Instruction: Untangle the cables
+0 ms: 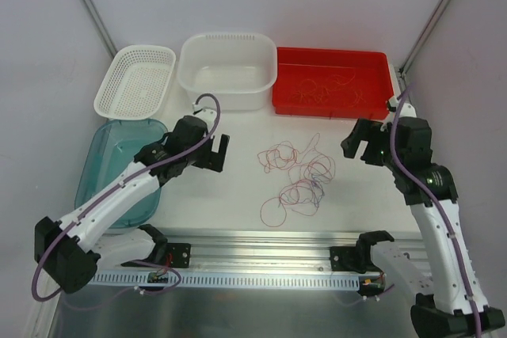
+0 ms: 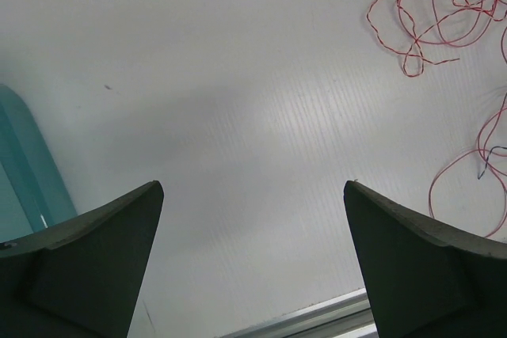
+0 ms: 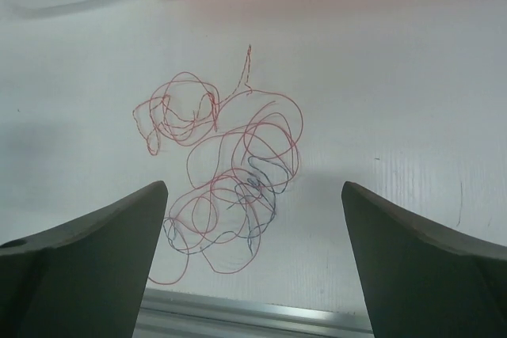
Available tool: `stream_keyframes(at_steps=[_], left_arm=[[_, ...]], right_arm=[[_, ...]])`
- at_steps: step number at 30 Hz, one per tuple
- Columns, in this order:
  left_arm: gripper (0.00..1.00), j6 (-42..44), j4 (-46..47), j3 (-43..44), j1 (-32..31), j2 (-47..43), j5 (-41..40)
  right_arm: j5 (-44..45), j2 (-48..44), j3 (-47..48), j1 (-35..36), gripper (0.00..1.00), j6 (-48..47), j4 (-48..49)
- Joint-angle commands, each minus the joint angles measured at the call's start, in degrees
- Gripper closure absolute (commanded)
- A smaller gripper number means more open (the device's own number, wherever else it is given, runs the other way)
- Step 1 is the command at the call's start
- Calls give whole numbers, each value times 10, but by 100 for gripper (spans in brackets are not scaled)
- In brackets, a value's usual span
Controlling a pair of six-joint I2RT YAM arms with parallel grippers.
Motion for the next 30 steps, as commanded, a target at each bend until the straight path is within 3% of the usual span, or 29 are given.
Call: stream_keyframes(at_steps=[1, 7, 14, 22, 25, 30], left_arm=[[1, -44, 7, -40, -6, -79, -28], [1, -87, 9, -106, -5, -186, -44], [1, -78, 19, -94, -6, -171, 41], [3, -145, 37, -53, -65, -79, 81], [7, -187, 98, -40, -93, -18, 87], [10, -155, 136, 25, -163, 109, 94]], right_arm=[[-14, -58, 13, 3, 3, -12, -49], [-52, -100, 10, 2, 3, -29, -88], [-112, -125, -84, 3, 7, 10, -4], [-114, -107, -122, 3, 9, -2, -7], [-109, -106, -162, 4, 11, 37, 16], [-113, -77, -178, 4, 13, 38, 29]])
